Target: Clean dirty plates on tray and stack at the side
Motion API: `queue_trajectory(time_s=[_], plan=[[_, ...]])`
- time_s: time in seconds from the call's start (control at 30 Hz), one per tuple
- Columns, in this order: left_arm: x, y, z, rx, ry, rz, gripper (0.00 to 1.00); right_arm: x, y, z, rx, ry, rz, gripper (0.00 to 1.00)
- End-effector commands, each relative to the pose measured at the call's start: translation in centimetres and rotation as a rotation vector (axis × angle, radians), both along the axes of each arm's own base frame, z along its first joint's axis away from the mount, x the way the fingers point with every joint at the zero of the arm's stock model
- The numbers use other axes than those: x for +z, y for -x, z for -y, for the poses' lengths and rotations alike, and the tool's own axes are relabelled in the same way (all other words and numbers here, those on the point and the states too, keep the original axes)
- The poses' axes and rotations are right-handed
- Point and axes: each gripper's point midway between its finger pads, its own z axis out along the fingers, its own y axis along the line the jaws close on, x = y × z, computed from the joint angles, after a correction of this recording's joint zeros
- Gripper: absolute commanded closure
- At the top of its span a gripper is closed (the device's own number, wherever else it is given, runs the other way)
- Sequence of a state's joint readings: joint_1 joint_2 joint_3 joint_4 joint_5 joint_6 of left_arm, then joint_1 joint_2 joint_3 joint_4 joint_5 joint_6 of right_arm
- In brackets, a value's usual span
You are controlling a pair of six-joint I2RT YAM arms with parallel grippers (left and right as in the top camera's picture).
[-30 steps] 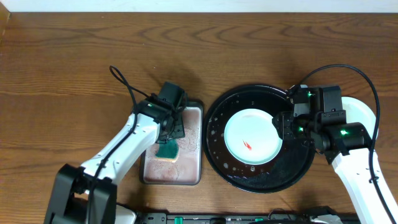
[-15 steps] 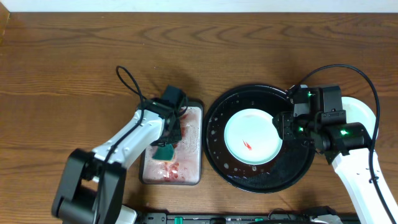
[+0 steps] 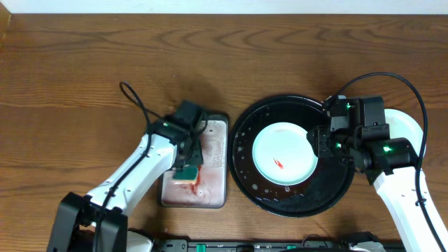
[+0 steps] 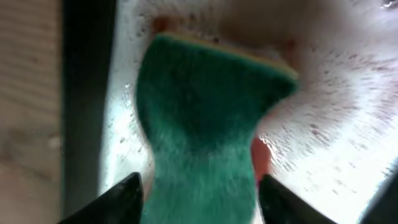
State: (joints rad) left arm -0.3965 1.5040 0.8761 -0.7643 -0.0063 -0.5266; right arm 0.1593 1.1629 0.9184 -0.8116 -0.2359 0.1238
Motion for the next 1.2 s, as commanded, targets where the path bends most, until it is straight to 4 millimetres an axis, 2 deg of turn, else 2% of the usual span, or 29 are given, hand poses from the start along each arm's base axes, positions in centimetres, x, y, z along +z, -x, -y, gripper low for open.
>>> queue_trajectory(time_s=[0.0,0.1,0.2,0.33,0.43,0.63,0.67,0.77,0.83,0.87,0.97,1.1,1.17], plan=[[-3.0,1.5,-0.4,0.063,0.005,-0.021,0.5,0.0,0.0,0.1,0.007,-0.001,0.0,0.63],[-4.1,1.7,0.2,0.059,0.052,-0.006,0.66,-0.2,0.3,0.1,-0.001,-0.001,-0.019,0.61],[-4.1,1.8,0.6,0.034,0.073,-0.011,0.91,-0.5,0.7,0.4,-0.022,0.004,-0.044,0.6],[-3.3,1.5,0.7,-0.003,0.065,-0.017,0.93,-0.9,0.7,1.4,-0.081,0.036,-0.059,0.58],[-1.7,1.0,0.9,-0.03,0.057,-0.029,0.93,-1.6,0.5,1.9,-0.111,0.036,-0.088,0.64],[3.9,-0.8,1.7,-0.046,0.056,-0.029,0.93,-4.4,0.0,3.5,-0.167,0.044,-0.195,0.69],[5.3,-1.5,2.2,-0.062,0.07,-0.012,0.93,-5.3,-0.2,3.7,-0.164,0.033,-0.224,0.69],[7.7,-2.6,4.7,-0.111,0.156,0.032,0.93,-7.4,-0.3,4.1,-0.156,0.023,-0.296,0.69],[8.8,-3.1,6.7,-0.147,0.229,0.059,0.92,-8.9,-0.2,4.1,-0.132,0.006,-0.344,0.69],[9.3,-3.4,8.7,-0.182,0.293,0.087,0.93,-9.9,-0.1,3.5,-0.092,-0.021,-0.377,0.69],[9.7,-3.7,11.5,-0.212,0.363,0.12,0.93,-11.9,0.2,2.5,-0.027,-0.068,-0.433,0.72],[10.0,-3.3,15.2,-0.27,0.414,0.16,0.93,-13.9,0.1,2.1,-0.006,-0.086,-0.476,0.87],[10.0,-3.0,17.0,-0.304,0.435,0.175,0.92,-14.7,0.0,2.1,-0.007,-0.087,-0.487,0.91]])
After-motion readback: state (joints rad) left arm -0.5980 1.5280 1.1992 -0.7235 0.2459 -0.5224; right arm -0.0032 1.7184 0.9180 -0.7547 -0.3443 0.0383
